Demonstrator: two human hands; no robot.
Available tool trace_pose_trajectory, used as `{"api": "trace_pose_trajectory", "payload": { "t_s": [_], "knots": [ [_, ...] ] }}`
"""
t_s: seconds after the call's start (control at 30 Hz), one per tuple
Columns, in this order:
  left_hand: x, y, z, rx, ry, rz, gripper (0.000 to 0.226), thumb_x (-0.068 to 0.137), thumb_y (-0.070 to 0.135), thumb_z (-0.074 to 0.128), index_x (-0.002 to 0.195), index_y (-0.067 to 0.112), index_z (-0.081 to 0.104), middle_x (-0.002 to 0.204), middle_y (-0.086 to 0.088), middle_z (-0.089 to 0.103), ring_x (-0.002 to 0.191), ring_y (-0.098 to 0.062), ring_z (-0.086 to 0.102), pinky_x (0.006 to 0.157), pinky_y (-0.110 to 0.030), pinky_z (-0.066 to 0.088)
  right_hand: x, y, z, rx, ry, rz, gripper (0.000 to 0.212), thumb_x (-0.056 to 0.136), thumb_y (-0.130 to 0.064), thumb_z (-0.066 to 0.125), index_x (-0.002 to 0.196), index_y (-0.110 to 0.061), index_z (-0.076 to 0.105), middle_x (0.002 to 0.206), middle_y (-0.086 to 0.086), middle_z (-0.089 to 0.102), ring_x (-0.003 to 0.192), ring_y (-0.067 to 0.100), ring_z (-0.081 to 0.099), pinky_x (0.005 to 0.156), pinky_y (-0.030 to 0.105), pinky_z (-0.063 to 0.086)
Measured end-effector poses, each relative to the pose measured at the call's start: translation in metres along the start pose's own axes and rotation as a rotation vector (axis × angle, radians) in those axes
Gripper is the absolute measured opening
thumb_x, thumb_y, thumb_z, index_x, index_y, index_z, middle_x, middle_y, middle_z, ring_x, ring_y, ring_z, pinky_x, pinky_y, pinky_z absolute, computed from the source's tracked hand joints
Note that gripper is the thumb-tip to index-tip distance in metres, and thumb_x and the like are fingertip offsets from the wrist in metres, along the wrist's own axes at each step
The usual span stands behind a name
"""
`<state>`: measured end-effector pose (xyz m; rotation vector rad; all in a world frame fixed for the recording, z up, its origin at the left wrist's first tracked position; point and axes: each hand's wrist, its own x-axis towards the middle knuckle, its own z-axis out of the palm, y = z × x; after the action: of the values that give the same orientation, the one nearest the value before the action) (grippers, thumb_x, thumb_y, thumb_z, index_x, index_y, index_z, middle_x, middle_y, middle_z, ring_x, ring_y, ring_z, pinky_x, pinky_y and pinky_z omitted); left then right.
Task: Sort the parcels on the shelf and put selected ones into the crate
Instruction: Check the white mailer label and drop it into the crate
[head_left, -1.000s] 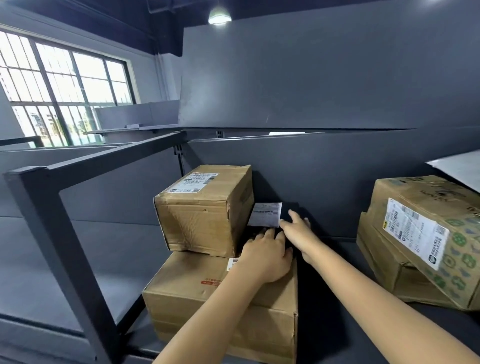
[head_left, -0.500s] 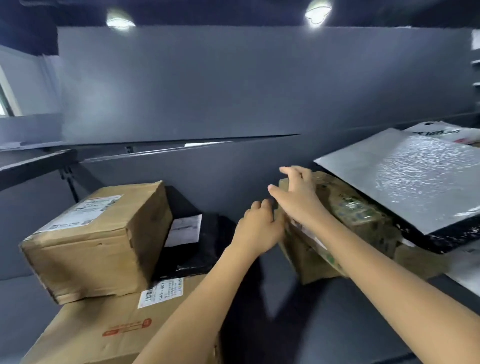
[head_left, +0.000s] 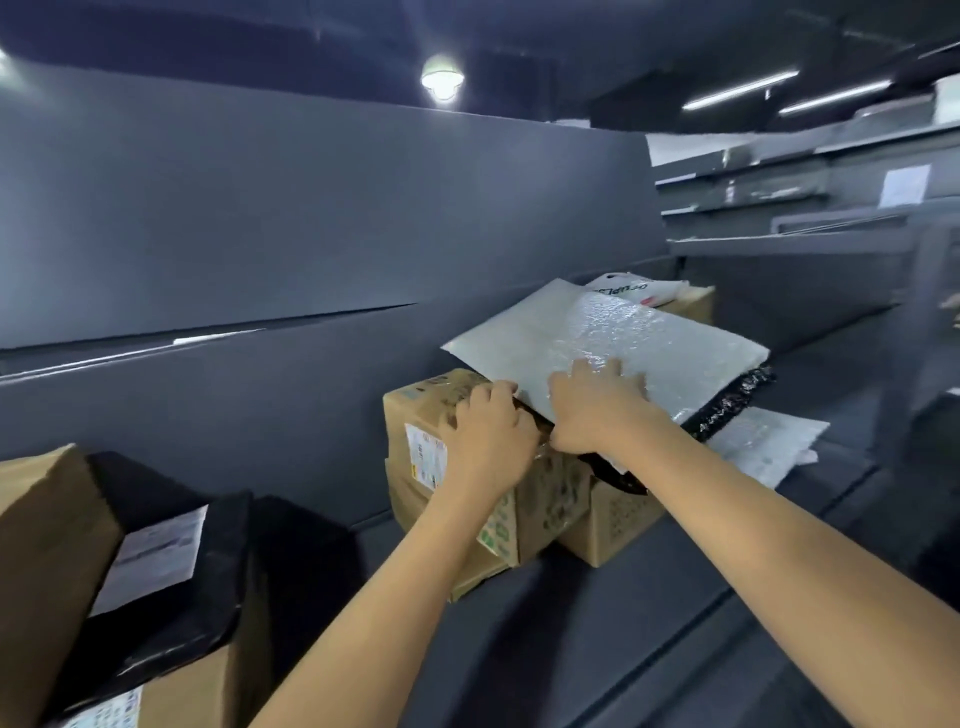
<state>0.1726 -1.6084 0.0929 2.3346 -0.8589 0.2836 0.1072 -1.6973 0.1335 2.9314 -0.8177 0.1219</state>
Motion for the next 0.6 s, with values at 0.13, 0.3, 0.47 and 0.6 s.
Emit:
{"api": "trace_pose_trajectory", "payload": {
  "t_s": [0.13, 0.3, 0.47, 0.6],
  "knots": [
    [0.001, -0.008, -0.001, -0.078, -0.007, 0.015, 0.045, 0.091, 0.016, 0.039, 0.135, 0.015, 0.045, 0.140, -0.010, 0.044, 0.130, -0.029, 0.037, 0.110, -0.046, 0.029, 0.002, 0.003, 0.003, 0.060, 0.078, -0.069, 0.041, 0.085, -0.025, 0.050, 0.122, -0.008, 0.049, 0.125, 0.016, 0.049, 0.116, 0.040, 0.046, 0.091, 0.043, 0.045],
    [-0.001, -0.019, -0.005, 0.002, -0.079, 0.036, 0.048, 0.096, 0.029, 0.039, 0.142, 0.017, 0.038, 0.146, -0.013, 0.039, 0.134, -0.032, 0.034, 0.115, -0.046, 0.022, 0.000, 0.004, -0.008, 0.113, 0.342, -0.156, 0.023, 0.090, -0.010, 0.044, 0.111, -0.011, 0.054, 0.089, 0.008, 0.051, 0.080, 0.029, 0.049, 0.065, 0.032, 0.034],
    [-0.005, -0.022, -0.005, 0.082, -0.089, 0.049, 0.048, 0.097, 0.039, 0.038, 0.140, 0.020, 0.040, 0.142, -0.012, 0.043, 0.133, -0.033, 0.035, 0.117, -0.049, 0.011, -0.002, -0.005, -0.006, 0.147, 0.547, -0.190, 0.028, 0.091, -0.008, 0.047, 0.118, -0.012, 0.052, 0.108, 0.009, 0.062, 0.094, 0.033, 0.059, 0.067, 0.033, 0.036],
    [-0.004, -0.027, -0.019, -0.169, -0.020, 0.000, 0.048, 0.096, 0.035, 0.043, 0.138, 0.010, 0.040, 0.136, -0.011, 0.049, 0.129, -0.029, 0.041, 0.109, -0.042, 0.030, -0.009, 0.003, -0.029, 0.312, 0.761, -0.160, 0.044, 0.089, 0.003, 0.040, 0.129, -0.013, 0.050, 0.116, 0.012, 0.061, 0.098, 0.038, 0.057, 0.068, 0.037, 0.037]
  ]
}}
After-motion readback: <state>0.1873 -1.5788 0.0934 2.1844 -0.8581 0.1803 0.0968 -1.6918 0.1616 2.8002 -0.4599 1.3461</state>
